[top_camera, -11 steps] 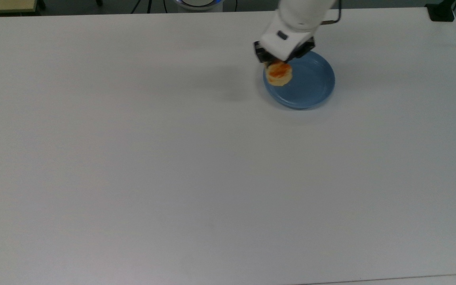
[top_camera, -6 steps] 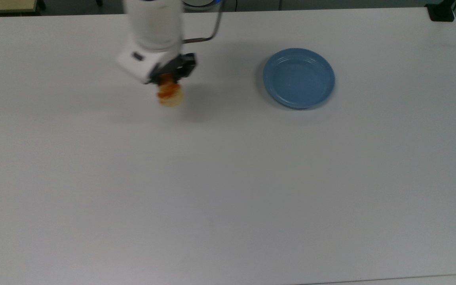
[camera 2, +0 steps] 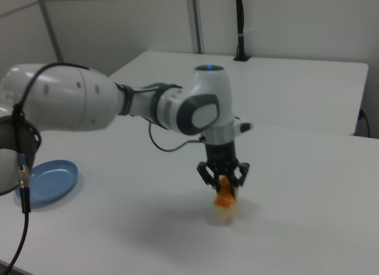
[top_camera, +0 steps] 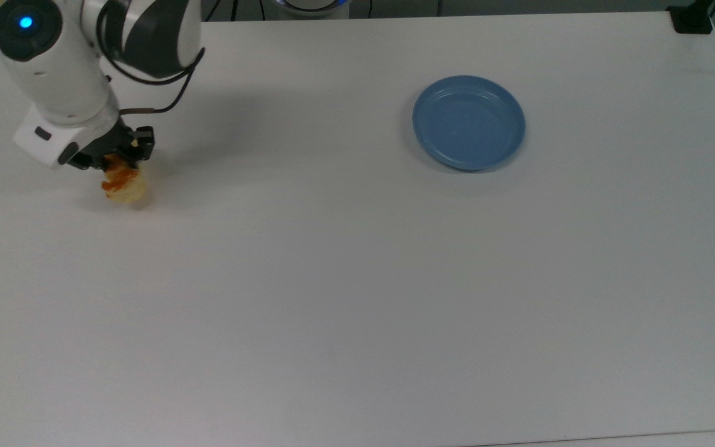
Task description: Put the bread on the table
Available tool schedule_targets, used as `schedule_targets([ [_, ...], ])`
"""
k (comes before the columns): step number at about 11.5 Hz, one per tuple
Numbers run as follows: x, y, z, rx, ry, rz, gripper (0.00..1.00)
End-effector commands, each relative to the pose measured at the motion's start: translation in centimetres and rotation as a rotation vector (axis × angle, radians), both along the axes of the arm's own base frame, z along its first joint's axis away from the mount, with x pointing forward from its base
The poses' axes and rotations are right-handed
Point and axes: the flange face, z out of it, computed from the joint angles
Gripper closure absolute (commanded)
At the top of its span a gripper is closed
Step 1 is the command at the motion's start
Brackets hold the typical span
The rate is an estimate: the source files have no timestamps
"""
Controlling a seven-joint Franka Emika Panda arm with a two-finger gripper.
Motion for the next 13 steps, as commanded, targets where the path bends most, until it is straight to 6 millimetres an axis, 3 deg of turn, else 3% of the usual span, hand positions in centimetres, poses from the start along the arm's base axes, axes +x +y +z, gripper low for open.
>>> schedule_targets([
  [1,0.4,-1.4,-1.1,-0.007,0.004,0.043,0.60],
  [3,0.6,-1.4,-1.5,-0.011,-0.013,0.038,0.54],
  [4,0.9,-1.5,-1.4,-0.019,-0.035,0.039,0.42],
  [5,1.0,-1.4,-1.2,-0.016,-0.047,0.034,0.00],
  [7,1.0,-1.1,-0.2,-0.015,-0.057,0.020,0.00],
  [9,1.5,0.6,3.6,-0.024,-0.092,-0.023,0.00],
  [11,2.0,5.7,7.8,-0.018,-0.079,-0.068,0.00],
  [13,2.5,13.2,11.2,-0.011,-0.114,-0.170,0.00],
])
